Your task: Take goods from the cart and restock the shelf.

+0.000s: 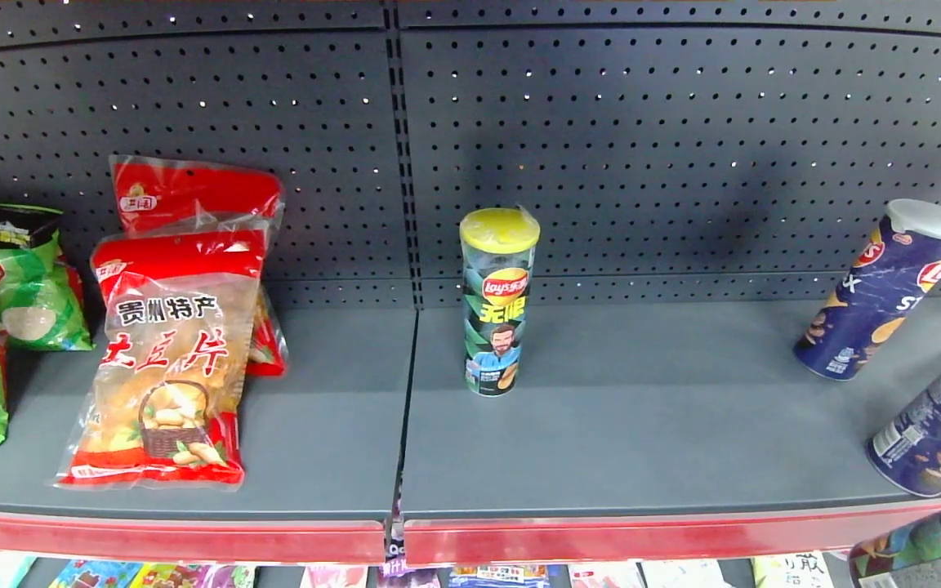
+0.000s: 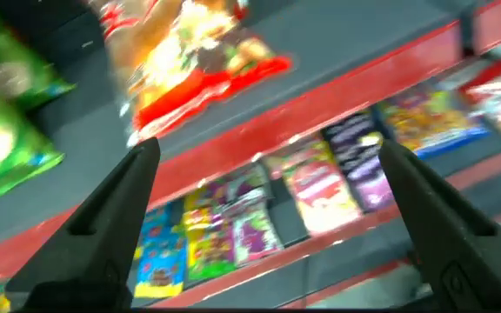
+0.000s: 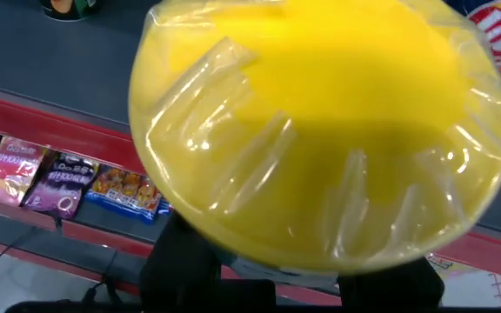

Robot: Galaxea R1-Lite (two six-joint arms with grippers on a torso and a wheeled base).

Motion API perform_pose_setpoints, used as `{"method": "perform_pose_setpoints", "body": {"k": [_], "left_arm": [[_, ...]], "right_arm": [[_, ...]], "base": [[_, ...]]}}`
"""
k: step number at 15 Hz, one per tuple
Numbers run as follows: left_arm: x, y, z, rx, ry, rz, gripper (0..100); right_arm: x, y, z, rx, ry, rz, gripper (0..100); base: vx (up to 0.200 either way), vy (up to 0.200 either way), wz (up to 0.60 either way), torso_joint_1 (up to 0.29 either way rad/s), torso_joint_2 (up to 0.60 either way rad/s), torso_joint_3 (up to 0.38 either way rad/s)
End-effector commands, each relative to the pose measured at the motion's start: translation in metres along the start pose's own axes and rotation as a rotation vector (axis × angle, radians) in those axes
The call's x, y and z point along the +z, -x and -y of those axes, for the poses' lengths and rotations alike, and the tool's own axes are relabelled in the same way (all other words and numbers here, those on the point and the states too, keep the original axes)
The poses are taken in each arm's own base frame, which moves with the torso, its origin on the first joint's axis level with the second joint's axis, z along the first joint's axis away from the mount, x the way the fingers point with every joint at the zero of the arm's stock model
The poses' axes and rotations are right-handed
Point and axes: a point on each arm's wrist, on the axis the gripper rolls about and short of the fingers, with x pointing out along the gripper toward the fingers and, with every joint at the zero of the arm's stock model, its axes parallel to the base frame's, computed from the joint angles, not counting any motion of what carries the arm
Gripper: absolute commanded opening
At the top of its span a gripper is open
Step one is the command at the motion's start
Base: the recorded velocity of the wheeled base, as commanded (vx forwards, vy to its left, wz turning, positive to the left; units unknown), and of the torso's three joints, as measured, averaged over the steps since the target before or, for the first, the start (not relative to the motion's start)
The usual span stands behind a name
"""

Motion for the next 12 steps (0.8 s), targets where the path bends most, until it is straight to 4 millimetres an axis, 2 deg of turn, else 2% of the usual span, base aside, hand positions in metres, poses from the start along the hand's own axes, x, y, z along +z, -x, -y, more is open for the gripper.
{"method": "perform_pose_setpoints", "body": {"k": [1,2,3,5,6,8,9,10,11,12], "left_arm": [[0.053,-0.049,-0.028,-0.093,0.055,-0.044,100],[0.071,-0.073,-0.040,-0.104,0.055,-0.030,100],[0.085,-0.095,-0.045,-0.193,0.053,-0.008,100],[0.105,-0.127,-0.042,-0.445,0.049,0.029,100],[0.111,-0.135,-0.041,-0.476,0.041,0.032,100],[0.132,-0.175,-0.036,-0.556,0.075,-0.001,100],[0.144,-0.190,-0.030,-0.597,0.078,0.003,100],[0.148,-0.197,-0.028,-0.613,0.075,0.003,100],[0.158,-0.218,-0.023,-0.639,0.069,0.009,100],[0.166,-0.230,-0.013,-0.670,0.058,0.029,100]], "right_arm": [[0.007,-0.005,0.002,0.009,-0.001,-0.014,0],[0.011,-0.006,0.003,0.021,-0.001,-0.011,0],[0.011,-0.008,0.002,0.081,-0.006,-0.011,0],[0.016,-0.008,0.002,0.138,-0.008,0.005,0],[0.017,-0.009,0.002,0.140,-0.008,0.002,0],[0.018,-0.010,0.002,0.142,-0.009,0.000,0],[0.019,-0.010,0.002,0.142,-0.008,0.002,0],[0.019,-0.009,0.002,0.141,-0.008,0.004,0],[0.019,-0.009,0.002,0.141,-0.014,0.004,0],[0.019,-0.009,0.002,0.140,-0.014,0.003,0]], "base": [[0.000,0.000,0.00,0.000,0.00,0.000],[0.000,0.000,0.00,0.000,0.00,0.000],[0.000,0.000,0.00,0.000,0.00,0.000],[0.000,0.000,0.00,0.000,0.00,0.000],[0.000,0.000,0.00,0.000,0.00,0.000],[0.000,0.000,0.00,0.000,0.00,0.000],[0.000,0.000,0.00,0.000,0.00,0.000],[0.000,0.000,0.00,0.000,0.00,0.000],[0.000,0.000,0.00,0.000,0.00,0.000],[0.000,0.000,0.00,0.000,0.00,0.000]]}}
